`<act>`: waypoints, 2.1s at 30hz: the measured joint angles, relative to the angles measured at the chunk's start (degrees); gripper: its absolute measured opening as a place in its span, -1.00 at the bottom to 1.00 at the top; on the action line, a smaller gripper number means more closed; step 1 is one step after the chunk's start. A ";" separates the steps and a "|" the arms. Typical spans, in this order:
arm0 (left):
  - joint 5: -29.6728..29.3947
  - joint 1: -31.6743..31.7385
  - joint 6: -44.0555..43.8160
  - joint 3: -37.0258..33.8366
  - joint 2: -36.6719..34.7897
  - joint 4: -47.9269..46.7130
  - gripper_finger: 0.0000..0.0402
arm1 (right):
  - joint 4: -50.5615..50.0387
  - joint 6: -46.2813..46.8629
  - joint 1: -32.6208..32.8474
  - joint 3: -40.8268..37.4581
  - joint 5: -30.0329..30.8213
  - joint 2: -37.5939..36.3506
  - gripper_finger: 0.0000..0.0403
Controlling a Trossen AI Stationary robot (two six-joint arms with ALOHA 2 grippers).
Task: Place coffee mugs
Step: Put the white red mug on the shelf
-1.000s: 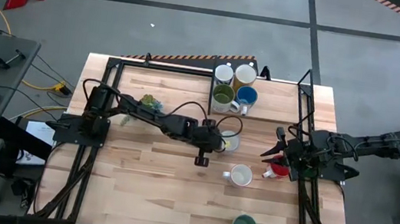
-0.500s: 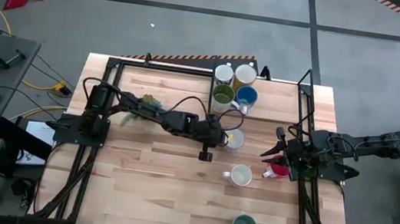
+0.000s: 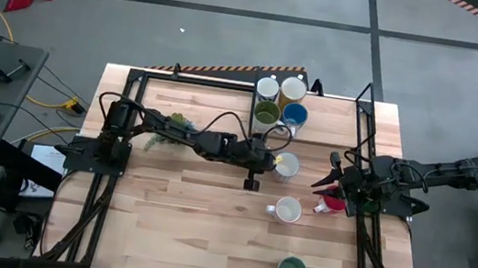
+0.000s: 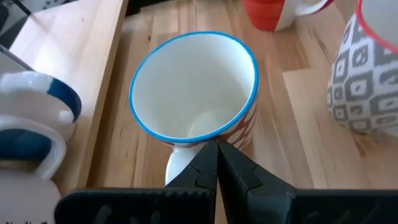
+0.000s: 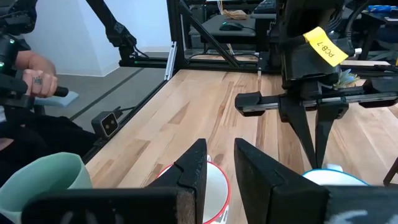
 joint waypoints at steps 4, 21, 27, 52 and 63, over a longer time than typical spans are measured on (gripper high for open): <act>0.00 -0.01 0.21 0.00 0.00 1.69 -1.00 | 0.00 0.00 0.02 0.00 0.00 0.00 -0.68; -1.96 -0.02 5.81 0.12 -17.75 -13.91 -1.00 | 0.02 -0.44 0.00 0.00 11.48 0.00 -0.68; 1.72 -1.29 -1.68 -2.97 -28.59 -42.72 -1.00 | -0.02 -0.27 0.00 0.00 12.24 0.00 -0.68; -5.30 -17.48 -17.52 -68.75 -49.63 39.36 -1.00 | 8.71 3.22 -0.04 0.02 31.95 4.82 -0.68; 1.27 -10.91 -16.63 -68.89 -49.60 39.72 -1.00 | -10.19 7.10 -8.13 15.09 28.24 22.59 -0.68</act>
